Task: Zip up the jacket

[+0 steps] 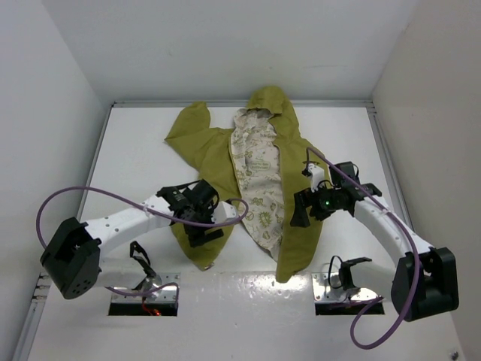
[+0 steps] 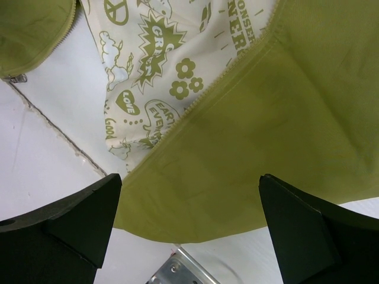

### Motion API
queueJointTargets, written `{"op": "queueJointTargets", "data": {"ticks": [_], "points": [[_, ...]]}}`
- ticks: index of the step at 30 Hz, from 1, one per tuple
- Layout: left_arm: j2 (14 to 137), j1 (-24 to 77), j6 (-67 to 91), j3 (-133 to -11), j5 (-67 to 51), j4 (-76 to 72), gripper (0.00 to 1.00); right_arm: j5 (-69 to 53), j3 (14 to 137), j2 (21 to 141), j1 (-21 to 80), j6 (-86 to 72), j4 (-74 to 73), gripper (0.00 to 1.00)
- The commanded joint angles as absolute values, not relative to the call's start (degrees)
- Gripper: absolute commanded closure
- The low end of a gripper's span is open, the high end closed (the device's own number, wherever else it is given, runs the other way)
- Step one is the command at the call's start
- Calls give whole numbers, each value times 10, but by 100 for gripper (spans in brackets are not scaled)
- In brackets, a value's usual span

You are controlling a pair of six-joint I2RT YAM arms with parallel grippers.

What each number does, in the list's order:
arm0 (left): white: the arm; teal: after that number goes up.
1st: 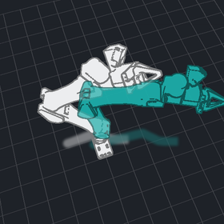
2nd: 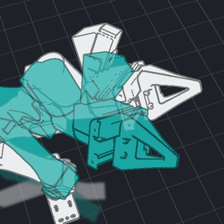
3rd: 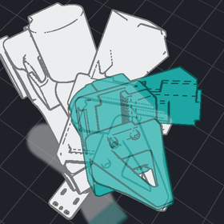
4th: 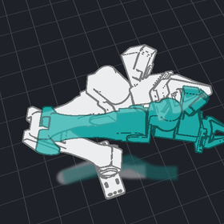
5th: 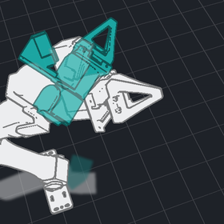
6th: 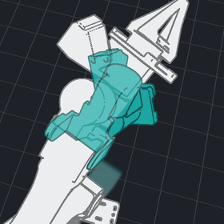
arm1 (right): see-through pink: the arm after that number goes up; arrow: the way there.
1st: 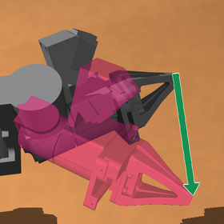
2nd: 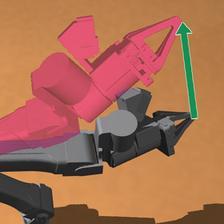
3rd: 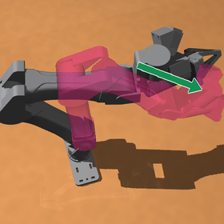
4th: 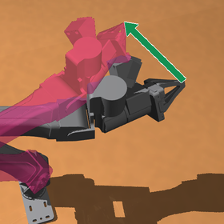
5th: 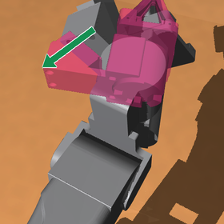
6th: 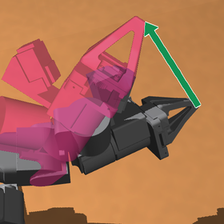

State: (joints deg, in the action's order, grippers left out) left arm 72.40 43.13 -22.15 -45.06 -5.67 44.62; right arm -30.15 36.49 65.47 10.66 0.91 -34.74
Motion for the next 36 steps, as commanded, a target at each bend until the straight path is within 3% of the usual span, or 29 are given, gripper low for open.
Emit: {"op": "queueJointTargets", "data": {"ticks": [1,3,7,11,12,21,29,36], "points": [[725,441,-207,-452,-42,408,20,-308,395,656,106,10,-341,0],[731,441,-200,-446,-36,389,54,-318,397,655,107,4,-337,0],[737,441,-192,-435,-31,367,64,-346,399,655,109,-44,-310,0],[731,441,-192,-435,-31,367,89,-389,395,653,112,-111,-262,0],[718,428,-192,-435,-37,360,100,-396,386,652,113,-144,-251,0],[621,356,-139,-515,-127,350,100,-433,333,679,208,-318,-44,0],[642,313,-45,-576,-215,350,100,-455,352,778,293,-450,185,0],[683,269,12,-628,-302,364,100,-447,379,809,324,-464,248,0]]}}
